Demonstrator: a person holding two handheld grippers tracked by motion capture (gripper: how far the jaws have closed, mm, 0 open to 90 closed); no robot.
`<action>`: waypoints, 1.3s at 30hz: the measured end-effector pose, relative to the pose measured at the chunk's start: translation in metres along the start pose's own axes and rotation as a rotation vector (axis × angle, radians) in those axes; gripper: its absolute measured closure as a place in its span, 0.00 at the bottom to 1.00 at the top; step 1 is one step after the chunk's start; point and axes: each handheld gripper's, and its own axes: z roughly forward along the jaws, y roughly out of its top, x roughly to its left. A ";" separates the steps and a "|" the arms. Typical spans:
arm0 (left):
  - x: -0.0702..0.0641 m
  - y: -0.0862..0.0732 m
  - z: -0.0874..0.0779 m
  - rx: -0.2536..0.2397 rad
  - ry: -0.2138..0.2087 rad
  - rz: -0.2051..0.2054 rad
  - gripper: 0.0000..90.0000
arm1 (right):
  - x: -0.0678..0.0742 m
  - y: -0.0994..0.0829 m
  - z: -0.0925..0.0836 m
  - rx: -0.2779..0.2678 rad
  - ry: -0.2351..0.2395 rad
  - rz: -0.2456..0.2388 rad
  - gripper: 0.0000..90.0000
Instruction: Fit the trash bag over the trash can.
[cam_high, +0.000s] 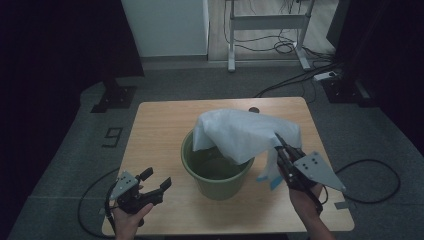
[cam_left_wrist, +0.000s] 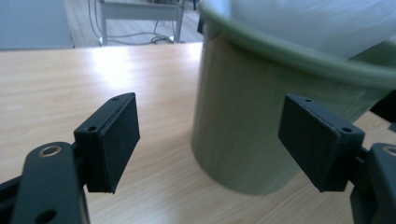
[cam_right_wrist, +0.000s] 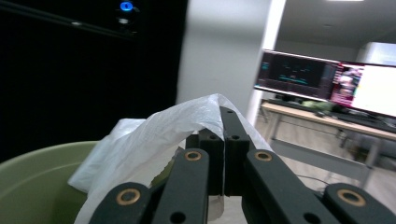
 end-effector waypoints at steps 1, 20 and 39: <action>-0.003 0.003 0.000 -0.001 -0.005 0.009 0.23 | 0.004 0.001 0.002 0.001 0.018 -0.005 0.98; -0.027 0.019 0.016 0.008 -0.041 0.087 0.23 | -0.014 0.011 -0.018 -0.020 0.077 -0.026 0.95; -0.053 0.037 0.021 -0.026 -0.095 0.111 0.23 | 0.039 -0.005 0.031 0.041 0.226 0.186 0.96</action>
